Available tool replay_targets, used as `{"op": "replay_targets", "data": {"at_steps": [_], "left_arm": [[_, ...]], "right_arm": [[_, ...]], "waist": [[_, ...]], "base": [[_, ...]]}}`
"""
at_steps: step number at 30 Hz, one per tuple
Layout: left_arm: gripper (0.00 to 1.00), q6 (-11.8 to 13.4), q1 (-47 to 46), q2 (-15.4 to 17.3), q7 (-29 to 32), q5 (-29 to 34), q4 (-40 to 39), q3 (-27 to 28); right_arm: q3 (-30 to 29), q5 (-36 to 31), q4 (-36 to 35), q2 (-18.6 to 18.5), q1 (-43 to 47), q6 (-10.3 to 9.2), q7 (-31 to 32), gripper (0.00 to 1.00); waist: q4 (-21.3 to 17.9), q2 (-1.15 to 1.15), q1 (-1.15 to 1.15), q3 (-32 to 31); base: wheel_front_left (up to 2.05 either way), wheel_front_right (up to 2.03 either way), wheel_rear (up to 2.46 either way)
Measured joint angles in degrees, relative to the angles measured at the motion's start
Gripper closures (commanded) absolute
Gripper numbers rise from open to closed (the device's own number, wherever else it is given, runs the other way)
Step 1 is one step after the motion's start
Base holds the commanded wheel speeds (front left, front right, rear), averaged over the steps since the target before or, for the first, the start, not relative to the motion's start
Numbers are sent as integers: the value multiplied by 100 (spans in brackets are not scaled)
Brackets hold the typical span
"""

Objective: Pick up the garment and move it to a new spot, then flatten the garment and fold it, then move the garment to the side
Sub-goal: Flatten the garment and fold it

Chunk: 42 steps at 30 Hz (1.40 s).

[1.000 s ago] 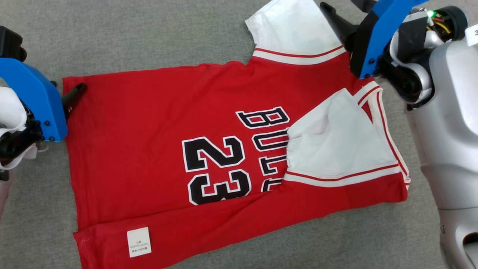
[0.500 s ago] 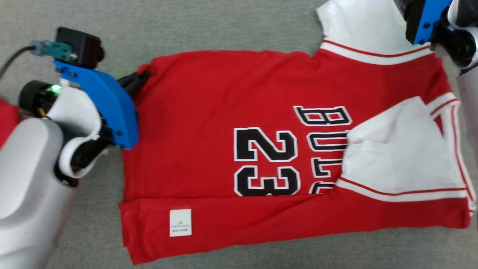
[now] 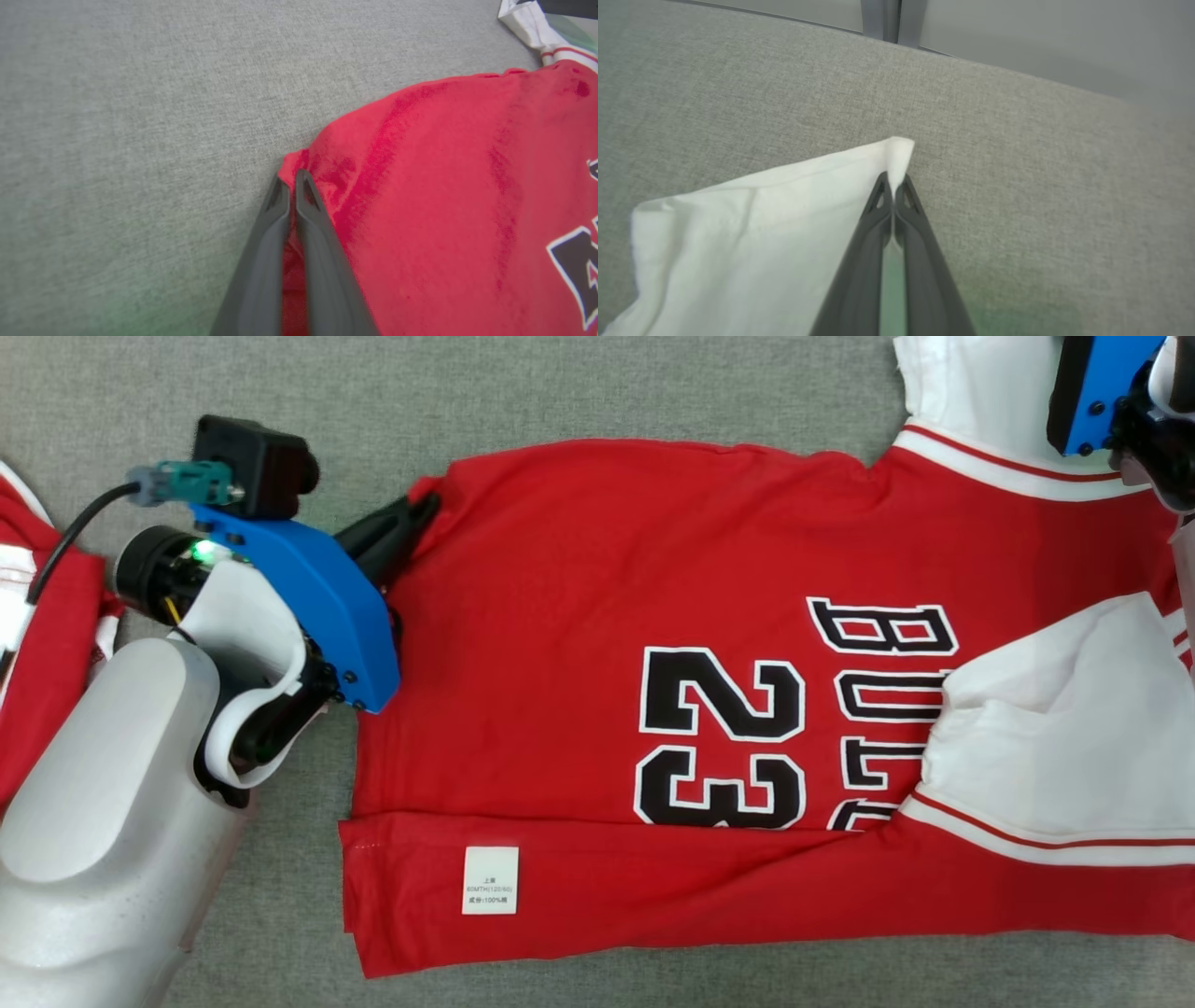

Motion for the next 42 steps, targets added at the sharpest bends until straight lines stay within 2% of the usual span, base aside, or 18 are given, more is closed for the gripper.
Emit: {"op": "replay_targets", "data": {"at_steps": [8,13,19,25,30,39,42], "left_arm": [[100,189,282,-44,-1033,157,516,316],[100,138,554,-31,-1642,294,759,318],[100,34,1063,10,-2232,313,838,269],[100,-45,1694,59,-2691,229,843,199],[100,-55,2129,85,-2982,210,940,176],[100,10,2442,101,-3399,248,1318,197],[100,48,2548,101,-3485,238,1356,218]], "right_arm": [[211,614,-442,-242,337,0,-572,100],[245,1118,-814,-467,892,0,-892,100],[189,1668,-1410,-530,1806,0,-1120,100],[212,2009,-2095,-513,2936,0,-1107,100],[10,2242,-2646,-457,3861,0,-1033,100],[-498,2189,-3608,-337,4949,0,-703,100],[-698,2073,-3923,-185,5295,0,-532,100]], "waist": [[-185,0,0,-332],[-304,0,0,-664],[-416,0,0,-1133],[-584,0,0,-1528],[-725,0,-1,-1777],[-880,0,0,-2051],[-888,0,0,-2138]], "base": [[0,0,0],[0,0,0],[0,0,0],[0,0,0],[0,0,0],[0,0,0],[0,0,0]]}}
